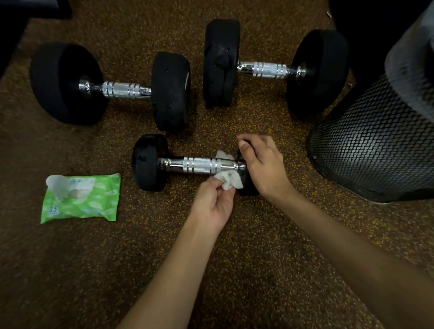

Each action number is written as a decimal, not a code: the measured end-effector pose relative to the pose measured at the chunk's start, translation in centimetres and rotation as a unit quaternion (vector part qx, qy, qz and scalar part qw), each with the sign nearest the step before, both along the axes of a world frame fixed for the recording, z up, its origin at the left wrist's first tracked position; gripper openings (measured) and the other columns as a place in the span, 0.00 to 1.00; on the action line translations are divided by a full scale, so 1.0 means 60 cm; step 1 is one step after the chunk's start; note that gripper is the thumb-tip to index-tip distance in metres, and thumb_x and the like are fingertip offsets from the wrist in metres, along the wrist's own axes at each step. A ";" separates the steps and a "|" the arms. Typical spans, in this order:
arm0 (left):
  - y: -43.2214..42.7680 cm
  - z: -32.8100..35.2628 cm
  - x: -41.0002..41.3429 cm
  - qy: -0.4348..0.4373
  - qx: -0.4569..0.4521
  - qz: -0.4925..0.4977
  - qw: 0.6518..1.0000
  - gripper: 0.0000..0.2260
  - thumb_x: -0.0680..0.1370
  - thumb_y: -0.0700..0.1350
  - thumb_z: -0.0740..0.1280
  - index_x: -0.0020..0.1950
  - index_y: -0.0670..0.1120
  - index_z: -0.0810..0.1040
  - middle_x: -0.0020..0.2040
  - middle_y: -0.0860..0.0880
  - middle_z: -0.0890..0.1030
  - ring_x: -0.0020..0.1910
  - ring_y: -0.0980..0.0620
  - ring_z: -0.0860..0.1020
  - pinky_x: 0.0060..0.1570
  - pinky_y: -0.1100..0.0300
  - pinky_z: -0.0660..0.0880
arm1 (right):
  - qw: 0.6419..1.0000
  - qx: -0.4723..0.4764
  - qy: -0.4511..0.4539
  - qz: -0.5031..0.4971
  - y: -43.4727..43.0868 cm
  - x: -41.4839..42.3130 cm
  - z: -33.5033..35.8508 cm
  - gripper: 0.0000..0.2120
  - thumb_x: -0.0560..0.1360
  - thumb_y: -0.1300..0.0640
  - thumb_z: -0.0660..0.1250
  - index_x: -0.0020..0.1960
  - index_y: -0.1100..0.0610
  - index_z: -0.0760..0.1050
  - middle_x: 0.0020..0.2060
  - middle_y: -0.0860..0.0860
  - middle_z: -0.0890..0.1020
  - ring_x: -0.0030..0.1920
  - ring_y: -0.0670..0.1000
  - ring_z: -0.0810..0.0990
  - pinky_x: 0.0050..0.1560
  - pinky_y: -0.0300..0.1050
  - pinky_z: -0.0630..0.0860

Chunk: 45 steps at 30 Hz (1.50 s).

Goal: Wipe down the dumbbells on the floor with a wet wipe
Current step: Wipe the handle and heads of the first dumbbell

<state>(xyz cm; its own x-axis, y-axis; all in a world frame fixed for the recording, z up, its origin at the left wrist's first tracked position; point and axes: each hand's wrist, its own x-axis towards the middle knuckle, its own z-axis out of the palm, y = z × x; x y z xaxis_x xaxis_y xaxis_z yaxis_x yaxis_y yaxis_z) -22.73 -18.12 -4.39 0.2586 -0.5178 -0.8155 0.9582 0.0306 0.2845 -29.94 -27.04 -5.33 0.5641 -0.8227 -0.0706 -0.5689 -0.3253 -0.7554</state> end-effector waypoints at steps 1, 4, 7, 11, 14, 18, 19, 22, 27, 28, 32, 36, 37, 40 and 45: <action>0.007 0.003 -0.002 -0.001 -0.004 -0.007 1.000 0.14 0.81 0.32 0.51 0.60 0.34 0.73 0.48 0.40 0.78 0.47 0.48 0.78 0.51 0.56 0.74 | 1.000 -0.004 -0.002 0.001 0.000 -0.001 0.000 0.15 0.81 0.53 0.58 0.64 0.54 0.75 0.58 0.55 0.74 0.57 0.46 0.70 0.53 0.27 0.58; 0.025 0.018 -0.007 0.005 -0.021 -0.001 1.000 0.13 0.81 0.32 0.51 0.55 0.33 0.74 0.49 0.38 0.79 0.49 0.46 0.78 0.56 0.55 0.72 | 1.000 -0.011 -0.006 0.003 0.003 -0.003 -0.002 0.15 0.81 0.53 0.58 0.64 0.54 0.74 0.58 0.54 0.74 0.57 0.46 0.70 0.54 0.28 0.59; 0.035 0.036 -0.005 -0.009 -0.022 -0.005 1.000 0.12 0.81 0.32 0.52 0.49 0.34 0.75 0.46 0.38 0.80 0.47 0.46 0.79 0.52 0.53 0.75 | 1.000 -0.002 -0.004 0.000 0.003 -0.002 -0.001 0.15 0.81 0.53 0.58 0.64 0.53 0.74 0.58 0.54 0.74 0.59 0.48 0.71 0.55 0.30 0.59; 0.039 0.049 0.000 -0.044 -0.042 -0.020 0.998 0.12 0.80 0.32 0.53 0.49 0.34 0.76 0.46 0.39 0.81 0.44 0.49 0.82 0.46 0.59 0.80 | 1.000 0.003 0.004 0.002 0.000 -0.001 -0.001 0.15 0.81 0.52 0.57 0.65 0.53 0.74 0.59 0.54 0.73 0.60 0.49 0.71 0.56 0.32 0.59; 0.037 0.057 0.007 -0.106 -0.058 -0.010 0.993 0.11 0.80 0.32 0.55 0.54 0.35 0.77 0.48 0.40 0.82 0.44 0.51 0.82 0.48 0.60 0.80 | 1.000 -0.009 0.001 0.006 0.002 -0.002 -0.001 0.15 0.81 0.52 0.57 0.65 0.54 0.74 0.58 0.54 0.73 0.60 0.49 0.71 0.52 0.28 0.57; 0.042 0.039 0.030 -0.494 0.068 -0.177 0.848 0.13 0.82 0.37 0.55 0.62 0.44 0.76 0.54 0.47 0.80 0.52 0.52 0.79 0.55 0.60 0.76 | 1.000 -0.015 0.000 0.009 0.006 -0.005 -0.003 0.15 0.81 0.52 0.57 0.65 0.54 0.74 0.59 0.54 0.73 0.60 0.50 0.71 0.53 0.28 0.57; 0.044 0.034 0.035 -0.611 0.086 -0.237 0.750 0.14 0.82 0.39 0.55 0.65 0.45 0.74 0.54 0.49 0.80 0.52 0.53 0.78 0.53 0.62 0.75 | 1.000 -0.014 0.000 0.009 0.006 -0.006 -0.003 0.15 0.81 0.52 0.57 0.65 0.54 0.74 0.59 0.54 0.73 0.60 0.50 0.71 0.53 0.29 0.57; 0.043 0.000 0.036 -0.777 0.050 -0.411 0.473 0.20 0.80 0.37 0.58 0.73 0.43 0.64 0.64 0.45 0.74 0.63 0.50 0.73 0.62 0.63 0.69 | 1.000 -0.012 0.002 0.009 0.005 -0.006 -0.004 0.15 0.81 0.52 0.57 0.65 0.53 0.73 0.59 0.54 0.72 0.60 0.49 0.71 0.54 0.29 0.58; 0.019 -0.032 0.028 -0.840 0.123 -0.483 0.214 0.24 0.77 0.42 0.65 0.72 0.38 0.66 0.70 0.40 0.70 0.71 0.41 0.67 0.71 0.48 0.58 | 1.000 -0.015 -0.005 0.002 0.002 -0.002 -0.001 0.15 0.81 0.54 0.57 0.65 0.55 0.74 0.58 0.55 0.73 0.56 0.43 0.69 0.54 0.25 0.57; 0.011 -0.030 0.036 -0.837 0.110 -0.495 0.207 0.23 0.79 0.43 0.62 0.73 0.38 0.64 0.71 0.41 0.69 0.72 0.43 0.65 0.72 0.48 0.55 | 1.000 -0.016 -0.003 0.004 0.001 -0.002 -0.002 0.15 0.81 0.54 0.57 0.65 0.55 0.74 0.58 0.56 0.74 0.56 0.43 0.68 0.54 0.24 0.57; -0.017 -0.023 0.085 -0.797 0.055 -0.550 0.244 0.16 0.82 0.49 0.54 0.67 0.45 0.69 0.63 0.46 0.75 0.67 0.48 0.70 0.72 0.50 0.50 | 1.000 -0.015 0.008 0.010 -0.004 -0.001 -0.004 0.15 0.81 0.53 0.57 0.65 0.54 0.74 0.58 0.55 0.74 0.57 0.44 0.69 0.50 0.20 0.57; -0.024 -0.033 0.093 -0.794 0.066 -0.512 0.320 0.15 0.83 0.50 0.51 0.60 0.46 0.73 0.57 0.47 0.79 0.59 0.48 0.76 0.70 0.51 0.55 | 1.000 0.003 0.011 0.003 -0.005 0.002 -0.003 0.15 0.81 0.52 0.57 0.65 0.53 0.74 0.59 0.55 0.73 0.56 0.43 0.68 0.51 0.26 0.57; -0.022 -0.040 0.089 -0.807 0.077 -0.491 0.319 0.17 0.83 0.51 0.51 0.65 0.45 0.71 0.63 0.46 0.76 0.65 0.49 0.72 0.71 0.50 0.54 | 1.000 -0.001 0.010 0.006 -0.004 0.002 -0.005 0.15 0.81 0.52 0.57 0.65 0.53 0.74 0.59 0.55 0.74 0.55 0.43 0.68 0.51 0.26 0.58; -0.001 -0.058 0.073 -0.849 0.094 -0.441 0.275 0.24 0.82 0.53 0.49 0.76 0.45 0.60 0.76 0.45 0.61 0.75 0.48 0.57 0.73 0.47 0.47 | 1.000 -0.012 0.006 0.012 -0.005 0.002 -0.005 0.15 0.81 0.53 0.57 0.64 0.54 0.74 0.58 0.56 0.75 0.58 0.47 0.71 0.53 0.27 0.58; 0.026 -0.073 0.071 -0.874 0.090 -0.448 0.162 0.25 0.78 0.48 0.60 0.74 0.43 0.63 0.70 0.44 0.70 0.70 0.46 0.68 0.73 0.46 0.52 | 1.000 -0.017 0.003 0.009 -0.001 -0.002 -0.004 0.15 0.81 0.54 0.58 0.65 0.55 0.74 0.59 0.55 0.74 0.61 0.50 0.72 0.55 0.29 0.59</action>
